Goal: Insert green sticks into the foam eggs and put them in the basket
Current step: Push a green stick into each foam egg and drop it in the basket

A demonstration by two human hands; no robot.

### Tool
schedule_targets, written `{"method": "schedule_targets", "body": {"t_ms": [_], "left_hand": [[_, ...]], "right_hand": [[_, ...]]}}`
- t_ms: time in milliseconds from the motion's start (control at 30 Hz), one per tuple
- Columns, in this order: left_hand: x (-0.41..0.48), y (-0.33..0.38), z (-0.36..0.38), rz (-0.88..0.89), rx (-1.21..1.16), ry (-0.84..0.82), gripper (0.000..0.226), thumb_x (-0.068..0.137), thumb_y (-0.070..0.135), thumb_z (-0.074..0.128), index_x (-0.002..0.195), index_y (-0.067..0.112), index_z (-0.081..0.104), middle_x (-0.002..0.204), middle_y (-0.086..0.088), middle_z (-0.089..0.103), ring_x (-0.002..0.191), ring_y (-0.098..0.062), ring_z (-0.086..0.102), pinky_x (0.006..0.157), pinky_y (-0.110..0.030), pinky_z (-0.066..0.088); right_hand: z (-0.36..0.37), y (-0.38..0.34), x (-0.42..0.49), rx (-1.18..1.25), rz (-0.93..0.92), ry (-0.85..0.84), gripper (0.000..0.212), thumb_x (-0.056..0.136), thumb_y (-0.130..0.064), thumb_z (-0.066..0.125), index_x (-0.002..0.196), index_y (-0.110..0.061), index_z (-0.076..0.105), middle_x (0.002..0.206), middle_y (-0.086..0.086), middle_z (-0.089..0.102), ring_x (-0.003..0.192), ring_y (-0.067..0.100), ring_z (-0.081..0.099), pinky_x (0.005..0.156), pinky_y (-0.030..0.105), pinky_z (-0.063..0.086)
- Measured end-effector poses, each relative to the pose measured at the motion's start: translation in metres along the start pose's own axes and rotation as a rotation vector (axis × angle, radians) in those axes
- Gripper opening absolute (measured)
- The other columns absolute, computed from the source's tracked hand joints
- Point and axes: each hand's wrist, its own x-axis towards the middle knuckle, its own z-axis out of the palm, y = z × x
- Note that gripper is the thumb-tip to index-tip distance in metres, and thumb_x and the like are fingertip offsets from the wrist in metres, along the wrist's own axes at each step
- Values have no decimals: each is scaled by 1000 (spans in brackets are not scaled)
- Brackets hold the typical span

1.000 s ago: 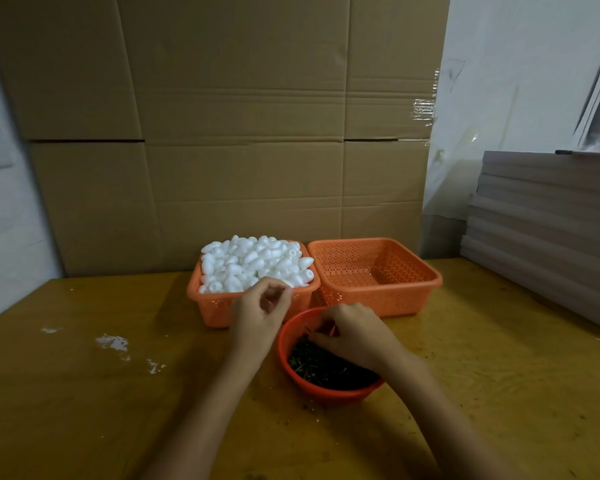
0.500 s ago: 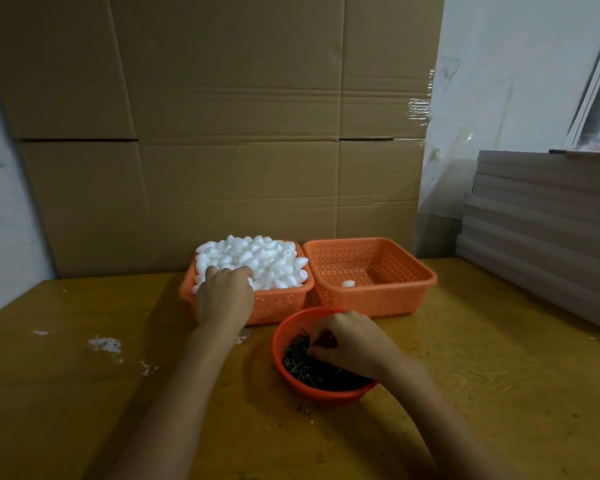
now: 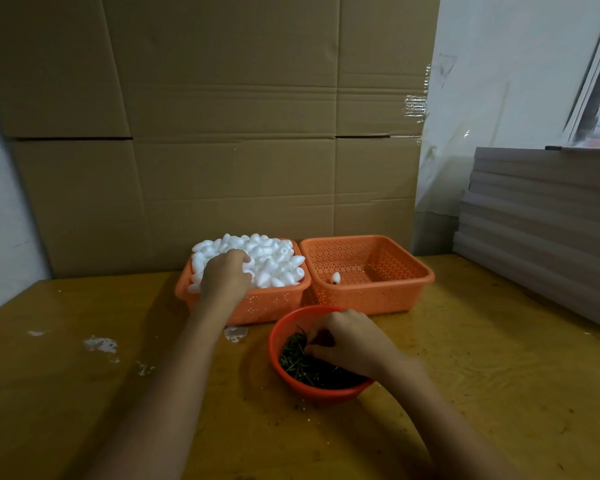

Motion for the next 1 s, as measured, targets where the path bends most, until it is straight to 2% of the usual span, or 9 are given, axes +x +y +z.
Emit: {"method": "schedule_targets", "body": {"t_ms": [167, 233, 333, 433, 567, 633, 800, 900, 1000], "left_hand": [[-14, -3, -8, -11, -269, 138, 27, 91, 6, 75, 115, 17, 80, 106, 2, 76, 84, -11, 65, 71, -23, 42], [-23, -4, -13, -42, -375, 156, 25, 88, 7, 77, 106, 22, 82, 98, 12, 74, 79, -4, 66, 66, -21, 44], [-33, -6, -17, -113, -676, 125, 26, 84, 3, 79, 101, 23, 83, 99, 11, 78, 82, -10, 76, 76, -26, 58], [-47, -8, -14, -157, -911, 37, 28, 84, 0, 82, 99, 24, 84, 101, 7, 82, 86, -3, 78, 77, -21, 60], [-62, -17, -2, -180, -1180, -123, 27, 91, -4, 77, 113, 12, 78, 104, -8, 82, 104, -30, 79, 94, -37, 63], [-68, -19, 2, -183, -1275, -203, 30, 93, -3, 75, 118, 13, 78, 109, -19, 80, 108, -35, 78, 97, -42, 60], [-78, -15, 13, -219, -1495, -294, 28, 92, -10, 71, 106, 9, 84, 119, -25, 76, 108, -34, 77, 82, -31, 64], [-81, -12, 19, -225, -1507, -321, 27, 90, -10, 74, 110, 6, 82, 119, -24, 76, 109, -37, 77, 83, -32, 65], [-82, -10, 22, -222, -1495, -325, 38, 75, -4, 85, 112, 7, 81, 118, -22, 77, 109, -37, 77, 82, -31, 65]], "right_hand": [[1, 1, 0, 1, 7, -7, 14, 95, -36, 73, 106, -29, 77, 112, -13, 73, 101, 8, 68, 89, 33, 58], [1, 1, 1, 5, 9, -7, 14, 95, -36, 73, 106, -28, 77, 111, -13, 73, 100, 7, 67, 89, 33, 58], [0, 1, 0, 6, 8, -9, 13, 94, -36, 73, 105, -28, 77, 111, -14, 73, 100, 7, 67, 89, 32, 58], [-1, 2, 0, 9, 13, -1, 13, 93, -35, 75, 104, -28, 76, 111, -14, 73, 102, 8, 67, 90, 33, 57], [-2, 3, -1, 29, 13, -20, 12, 91, -28, 78, 103, -28, 76, 113, -15, 72, 105, 6, 67, 94, 33, 56], [-3, 4, -2, 33, 9, -26, 13, 90, -24, 79, 102, -28, 77, 113, -15, 72, 105, 5, 67, 94, 33, 56], [-4, 5, -5, 35, -6, -13, 14, 90, -22, 77, 102, -30, 77, 112, -17, 73, 105, 4, 67, 94, 31, 56], [-3, 4, -5, 16, -20, 1, 9, 94, -32, 74, 102, -30, 77, 108, -17, 73, 99, 3, 66, 89, 29, 56], [-3, 2, -6, 21, -29, 30, 13, 96, -41, 71, 100, -31, 77, 101, -17, 73, 89, 2, 63, 77, 25, 51]]}}
